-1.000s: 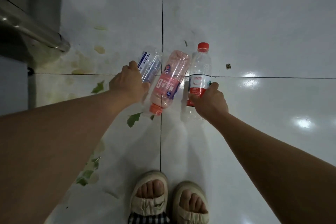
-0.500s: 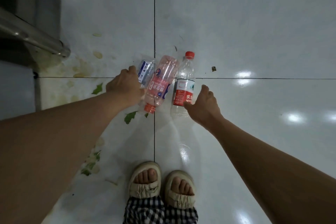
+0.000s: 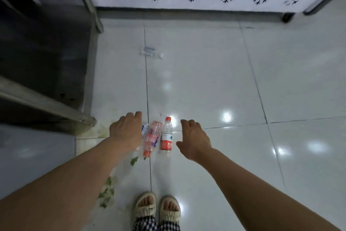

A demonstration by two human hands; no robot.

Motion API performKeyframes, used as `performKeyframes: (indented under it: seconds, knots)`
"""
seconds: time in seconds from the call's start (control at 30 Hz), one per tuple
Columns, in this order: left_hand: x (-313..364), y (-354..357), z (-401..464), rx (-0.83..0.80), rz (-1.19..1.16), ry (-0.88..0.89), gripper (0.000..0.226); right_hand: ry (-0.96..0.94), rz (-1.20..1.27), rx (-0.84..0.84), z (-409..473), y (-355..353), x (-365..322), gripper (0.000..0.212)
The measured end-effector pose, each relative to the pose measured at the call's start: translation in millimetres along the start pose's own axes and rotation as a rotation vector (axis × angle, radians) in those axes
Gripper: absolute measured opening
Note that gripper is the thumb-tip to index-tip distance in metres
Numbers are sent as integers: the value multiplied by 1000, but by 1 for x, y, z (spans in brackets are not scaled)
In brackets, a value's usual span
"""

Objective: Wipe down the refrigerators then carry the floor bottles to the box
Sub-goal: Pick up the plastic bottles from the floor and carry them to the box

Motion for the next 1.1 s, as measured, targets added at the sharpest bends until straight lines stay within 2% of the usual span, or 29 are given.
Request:
performKeyframes:
  seconds: [0.27, 0.5, 0.7, 0.8, 0.97, 1.1]
  knots:
    - [71, -159, -104, 35, -18, 92, 55, -45, -172, 188, -112, -196, 14, 59]
    - [130, -246, -160, 136, 19, 190, 49, 7, -179, 296, -177, -291, 46, 60]
    - [197, -278, -173, 124, 12, 246, 58, -10, -195, 335, -196, -335, 103, 65]
    - [237, -289, -160, 154, -12, 223, 53, -20, -196, 341, -186, -355, 144, 65]
    - [298, -297, -129, 206, -112, 141, 49, -95, -242, 338, -149, -391, 218, 67]
    - [320, -298, -113, 236, -174, 37, 50, -162, -276, 295, -117, -419, 261, 63]
Point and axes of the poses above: each hand's wrist, its own z-axis towards the middle knuckle, its own y-axis out of the palm, x = y × z, the point moved 5 cm from there along z, towards the middle knuckle, and after that the axes turned 13 degrees about -z, right-handed, at the moved point
